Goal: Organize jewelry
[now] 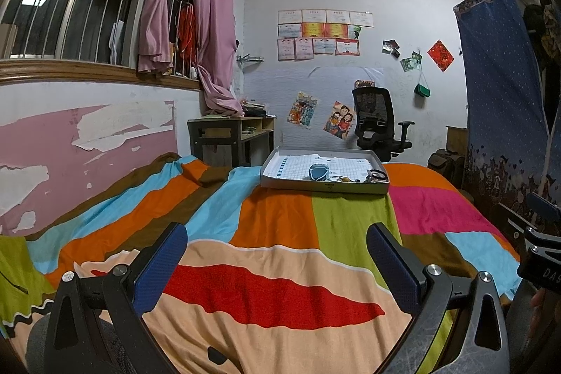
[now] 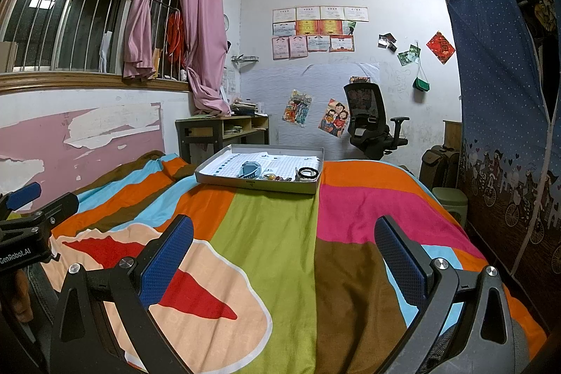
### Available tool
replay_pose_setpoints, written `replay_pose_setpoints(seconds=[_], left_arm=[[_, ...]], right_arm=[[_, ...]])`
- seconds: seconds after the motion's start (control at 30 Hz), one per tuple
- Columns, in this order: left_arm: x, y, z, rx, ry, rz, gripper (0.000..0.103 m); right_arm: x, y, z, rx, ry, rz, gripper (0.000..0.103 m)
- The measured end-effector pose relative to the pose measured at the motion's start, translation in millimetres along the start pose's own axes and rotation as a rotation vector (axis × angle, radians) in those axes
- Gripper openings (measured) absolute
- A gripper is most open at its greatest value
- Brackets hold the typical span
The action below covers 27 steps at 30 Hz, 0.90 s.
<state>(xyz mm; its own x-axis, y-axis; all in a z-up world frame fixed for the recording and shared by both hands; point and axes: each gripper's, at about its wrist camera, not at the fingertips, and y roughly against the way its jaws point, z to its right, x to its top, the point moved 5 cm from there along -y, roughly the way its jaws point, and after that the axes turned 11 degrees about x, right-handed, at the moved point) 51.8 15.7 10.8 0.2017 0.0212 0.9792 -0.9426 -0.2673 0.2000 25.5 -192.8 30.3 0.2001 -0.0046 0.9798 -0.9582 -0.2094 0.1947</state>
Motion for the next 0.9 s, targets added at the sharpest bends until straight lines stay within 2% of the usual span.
replay_pose_setpoints(seconds=[0.2,0.3,0.53,0.9], left_arm=[[0.2,0.3,-0.6,0.0,-0.002,-0.002,0.103],[-2.8,-2.5,0.4,0.006,-0.014,-0.038,0.103],[-6.7,1.6,-7.8,0.062,-0.016,-0.043,0.103],[-3.7,4.4,-11.0,0.051,-0.039,-0.04,0.103]], right_arm=[[-1.5,0.4,-0.5,0.0,0.0,0.0,0.102],[-0.8,0.6,-0.1,0.0,0.0,0.001,0.102],[-0.7,0.8,-0.3,0.0,0.0,0.0,0.102],[0.0,1.1,-0.2,0.0,0.0,0.0,0.102]])
